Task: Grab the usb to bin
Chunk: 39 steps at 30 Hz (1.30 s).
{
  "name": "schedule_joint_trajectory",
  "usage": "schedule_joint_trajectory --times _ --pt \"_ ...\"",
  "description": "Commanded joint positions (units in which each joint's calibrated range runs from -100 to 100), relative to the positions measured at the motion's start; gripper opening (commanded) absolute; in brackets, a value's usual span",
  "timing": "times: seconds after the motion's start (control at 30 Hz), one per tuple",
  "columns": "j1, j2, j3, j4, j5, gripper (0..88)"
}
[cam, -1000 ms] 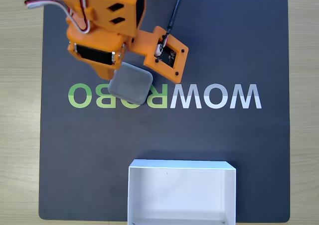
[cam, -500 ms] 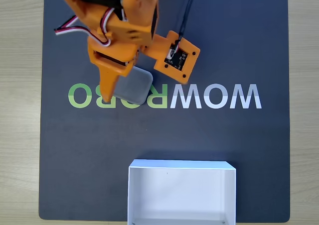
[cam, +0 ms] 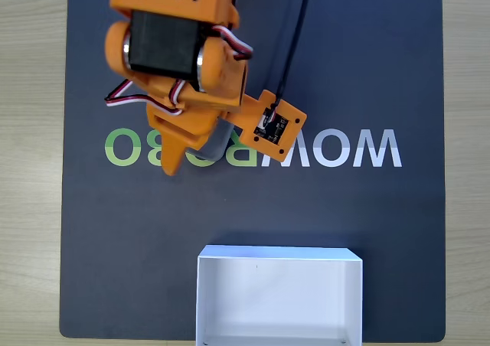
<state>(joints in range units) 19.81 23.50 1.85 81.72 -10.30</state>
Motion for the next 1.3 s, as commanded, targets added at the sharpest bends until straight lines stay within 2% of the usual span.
schedule_joint_trajectory --times 0.0,0.37,1.17,1.27 --pt "-0.95 -0.05 -2.49 0.03 -0.11 45.6" --pt "-3.05 4.27 -1.76 0.29 -0.16 45.5" --pt "-0.02 10.46 -2.67 -2.68 0.00 45.1" --pt "1.15 10.37 -2.67 -2.85 -0.06 41.5"
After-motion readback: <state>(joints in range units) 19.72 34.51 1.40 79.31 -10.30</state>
